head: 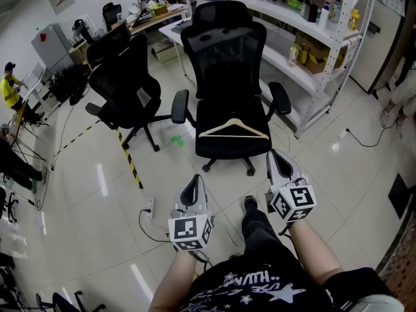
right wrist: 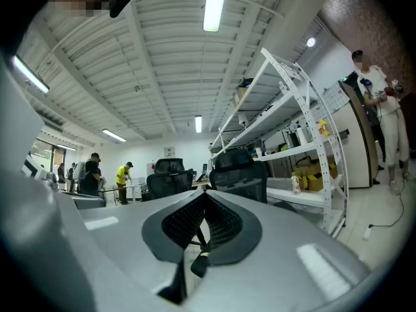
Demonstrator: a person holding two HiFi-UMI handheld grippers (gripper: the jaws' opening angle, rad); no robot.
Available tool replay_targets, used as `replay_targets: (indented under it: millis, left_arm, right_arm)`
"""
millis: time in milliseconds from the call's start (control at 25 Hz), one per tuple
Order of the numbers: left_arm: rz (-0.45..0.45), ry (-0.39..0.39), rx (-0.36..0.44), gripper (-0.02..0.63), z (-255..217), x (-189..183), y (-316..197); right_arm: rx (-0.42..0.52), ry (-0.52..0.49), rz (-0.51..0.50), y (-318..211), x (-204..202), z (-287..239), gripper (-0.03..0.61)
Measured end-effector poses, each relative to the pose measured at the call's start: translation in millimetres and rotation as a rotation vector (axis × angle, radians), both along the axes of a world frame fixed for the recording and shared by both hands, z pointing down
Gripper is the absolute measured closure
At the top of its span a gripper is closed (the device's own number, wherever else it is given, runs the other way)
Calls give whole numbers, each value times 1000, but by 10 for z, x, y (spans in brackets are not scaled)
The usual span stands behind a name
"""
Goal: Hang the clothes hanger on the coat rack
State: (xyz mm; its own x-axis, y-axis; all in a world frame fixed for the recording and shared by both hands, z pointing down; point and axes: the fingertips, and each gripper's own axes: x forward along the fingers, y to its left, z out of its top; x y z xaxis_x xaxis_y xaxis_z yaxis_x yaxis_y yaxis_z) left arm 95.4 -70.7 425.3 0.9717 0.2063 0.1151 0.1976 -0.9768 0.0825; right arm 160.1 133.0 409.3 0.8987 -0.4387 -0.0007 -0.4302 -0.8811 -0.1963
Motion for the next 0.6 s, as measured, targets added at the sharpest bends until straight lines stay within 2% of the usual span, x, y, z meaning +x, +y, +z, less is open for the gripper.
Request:
replay_targets:
  millis: [320,440,600]
  left_arm:
    - [3,-18,-21,609,177,1323,143]
    - [27,-54,-12,607,346,1811,246]
    - [17,-92,-16,609,519,2488,231]
  right_arm:
    - [-36,-16,-25,58,1367,343,572]
    - [-49,-41,-10,124,1852,504,572]
    - [-71,-77,-58,106,2555,696,572]
